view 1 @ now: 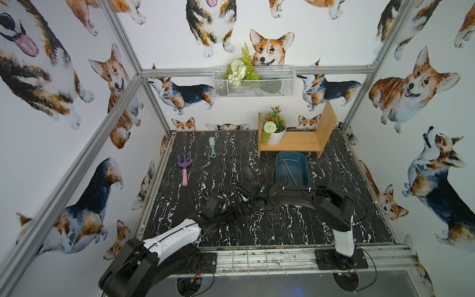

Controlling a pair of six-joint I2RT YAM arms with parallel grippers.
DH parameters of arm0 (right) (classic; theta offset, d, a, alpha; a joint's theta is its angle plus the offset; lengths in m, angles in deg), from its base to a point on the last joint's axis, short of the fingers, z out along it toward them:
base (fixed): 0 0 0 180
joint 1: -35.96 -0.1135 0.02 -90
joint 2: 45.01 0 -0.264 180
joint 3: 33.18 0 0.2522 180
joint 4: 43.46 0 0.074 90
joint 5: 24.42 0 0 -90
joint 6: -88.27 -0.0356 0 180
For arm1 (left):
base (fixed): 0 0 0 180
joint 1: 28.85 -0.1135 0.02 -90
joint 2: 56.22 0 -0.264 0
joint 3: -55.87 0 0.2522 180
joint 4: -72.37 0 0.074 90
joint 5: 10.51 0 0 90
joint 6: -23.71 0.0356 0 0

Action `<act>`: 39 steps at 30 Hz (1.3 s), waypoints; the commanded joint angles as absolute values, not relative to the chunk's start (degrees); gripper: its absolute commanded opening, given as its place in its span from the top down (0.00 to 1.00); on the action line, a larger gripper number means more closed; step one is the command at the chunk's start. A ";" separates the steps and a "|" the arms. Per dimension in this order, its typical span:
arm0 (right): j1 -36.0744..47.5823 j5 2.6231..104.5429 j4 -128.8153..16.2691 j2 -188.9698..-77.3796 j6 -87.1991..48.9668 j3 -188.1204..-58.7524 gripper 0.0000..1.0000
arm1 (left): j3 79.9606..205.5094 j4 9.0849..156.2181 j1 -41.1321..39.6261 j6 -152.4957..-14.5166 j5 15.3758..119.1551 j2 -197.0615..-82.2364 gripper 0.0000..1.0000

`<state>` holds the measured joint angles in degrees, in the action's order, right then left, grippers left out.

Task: Put the scattered rulers into the storage box
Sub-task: Pick up the ruler from the center of the board.

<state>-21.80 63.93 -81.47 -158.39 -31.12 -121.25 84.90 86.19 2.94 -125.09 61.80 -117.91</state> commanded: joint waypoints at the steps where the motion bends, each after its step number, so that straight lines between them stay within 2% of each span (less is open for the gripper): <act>1: -21.79 64.27 -85.96 -159.27 -31.46 -120.36 0.75 | 83.91 82.01 2.83 -126.78 60.82 -119.43 0.62; 8: -21.53 64.09 -85.55 -158.79 -31.44 -119.64 0.75 | 82.45 76.36 2.87 -128.51 58.89 -122.97 0.70; 18: -20.87 63.60 -84.21 -156.69 -31.70 -119.36 0.74 | 82.40 76.82 2.85 -128.86 59.02 -123.10 0.82; 27: -19.60 67.01 -85.82 -150.00 -31.83 -121.13 0.54 | 82.07 75.35 2.88 -129.52 58.31 -123.87 1.00; 39: -15.90 69.94 -87.25 -139.08 -30.49 -115.05 0.52 | 85.78 79.25 2.77 -128.76 57.97 -120.33 1.00</act>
<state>-16.73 68.67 -86.39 -140.99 -31.12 -116.48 84.50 76.42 2.87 -129.77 57.87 -121.10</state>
